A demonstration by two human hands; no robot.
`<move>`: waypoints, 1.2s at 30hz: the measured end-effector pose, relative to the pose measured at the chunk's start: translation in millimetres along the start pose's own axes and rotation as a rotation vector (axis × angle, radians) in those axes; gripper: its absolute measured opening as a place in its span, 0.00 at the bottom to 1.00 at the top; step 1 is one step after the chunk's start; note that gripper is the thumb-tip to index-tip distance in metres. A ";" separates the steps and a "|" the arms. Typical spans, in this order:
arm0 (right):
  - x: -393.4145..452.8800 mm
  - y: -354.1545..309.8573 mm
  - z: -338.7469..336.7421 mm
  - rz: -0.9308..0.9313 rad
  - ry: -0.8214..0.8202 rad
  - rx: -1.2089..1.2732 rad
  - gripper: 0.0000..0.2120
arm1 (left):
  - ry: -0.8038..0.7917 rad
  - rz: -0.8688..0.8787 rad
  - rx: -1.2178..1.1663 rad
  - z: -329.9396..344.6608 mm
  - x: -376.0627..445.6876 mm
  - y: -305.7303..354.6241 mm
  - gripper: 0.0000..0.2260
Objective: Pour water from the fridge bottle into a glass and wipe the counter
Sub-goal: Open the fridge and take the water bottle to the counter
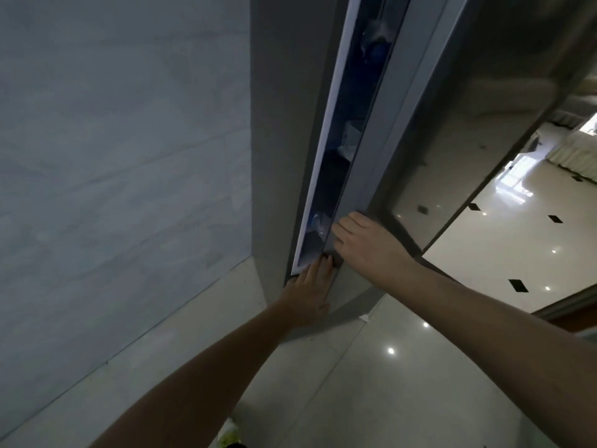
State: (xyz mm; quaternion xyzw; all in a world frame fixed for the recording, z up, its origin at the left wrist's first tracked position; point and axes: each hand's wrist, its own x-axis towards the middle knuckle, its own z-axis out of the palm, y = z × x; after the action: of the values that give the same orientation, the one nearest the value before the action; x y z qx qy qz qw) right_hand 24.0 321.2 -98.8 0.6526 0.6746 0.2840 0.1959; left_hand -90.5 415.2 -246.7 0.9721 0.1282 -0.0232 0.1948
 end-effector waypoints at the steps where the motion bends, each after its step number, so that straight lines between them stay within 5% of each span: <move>1: -11.4 -2.8 -3.1 0.041 0.017 0.072 0.10 | 0.020 0.022 0.020 5.0 -4.1 3.8 0.41; 15: -190.5 -26.3 -24.1 0.404 -0.041 0.171 0.15 | 0.050 0.269 0.128 6.6 -24.0 95.9 0.34; 21: -235.3 -27.6 -24.2 0.664 -0.095 0.217 0.13 | 0.382 0.363 0.062 -44.5 -6.0 138.4 0.17; 26: -266.4 -24.3 -20.5 0.873 -0.136 0.223 0.09 | 0.656 0.465 -0.028 -88.5 10.9 190.8 0.24; 36: -329.4 3.9 -8.9 1.162 -0.298 0.162 0.10 | 0.481 0.770 0.091 -85.9 74.2 282.4 0.29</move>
State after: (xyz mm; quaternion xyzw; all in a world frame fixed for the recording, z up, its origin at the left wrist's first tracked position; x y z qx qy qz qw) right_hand 44.9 -6.6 -124.5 0.9598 0.1925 0.1978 0.0510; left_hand 53.7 214.4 -69.1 0.9343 -0.2023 0.2717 0.1110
